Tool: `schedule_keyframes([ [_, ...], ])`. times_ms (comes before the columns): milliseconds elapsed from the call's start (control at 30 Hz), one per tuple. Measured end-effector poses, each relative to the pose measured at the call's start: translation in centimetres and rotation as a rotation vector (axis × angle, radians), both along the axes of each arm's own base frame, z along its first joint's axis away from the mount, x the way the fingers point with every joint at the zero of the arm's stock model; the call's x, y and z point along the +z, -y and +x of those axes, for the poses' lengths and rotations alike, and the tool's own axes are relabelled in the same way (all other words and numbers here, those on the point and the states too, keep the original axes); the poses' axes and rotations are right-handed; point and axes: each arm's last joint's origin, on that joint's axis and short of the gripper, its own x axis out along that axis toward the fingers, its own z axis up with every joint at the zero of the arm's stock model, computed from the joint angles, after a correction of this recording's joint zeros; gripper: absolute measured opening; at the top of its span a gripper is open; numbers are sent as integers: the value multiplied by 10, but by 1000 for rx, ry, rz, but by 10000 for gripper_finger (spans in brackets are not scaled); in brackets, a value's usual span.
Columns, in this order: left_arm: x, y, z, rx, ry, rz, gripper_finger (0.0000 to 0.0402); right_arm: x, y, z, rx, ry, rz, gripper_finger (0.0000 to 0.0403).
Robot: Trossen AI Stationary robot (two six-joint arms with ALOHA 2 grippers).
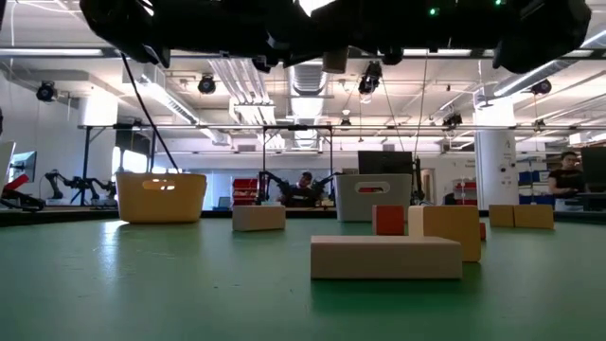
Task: Sort & place blocks by color
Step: Put the brown block into the gray bin
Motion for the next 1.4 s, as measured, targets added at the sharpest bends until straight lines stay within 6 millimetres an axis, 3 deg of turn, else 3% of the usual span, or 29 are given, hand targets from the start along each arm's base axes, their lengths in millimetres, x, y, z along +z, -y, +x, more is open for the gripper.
schedule_keyframes([
  [333,4,-1,-2,27,15,4,116,5,1,-4,-14,-49,20,215],
  [600,2,-1,-2,28,4,4,129,1,2,-3,1,-71,76,120],
  [800,1,-2,-2,32,-1,8,198,1,1,-4,10,-84,84,118],
  [1100,-5,-4,-6,106,-24,-53,211,13,6,-14,-3,-144,126,118],
  [1267,-11,-4,-7,116,-93,-100,212,22,20,-25,-56,-203,146,118],
  [1400,-17,-5,-12,132,-186,-167,212,31,52,-30,-190,-305,175,118],
])
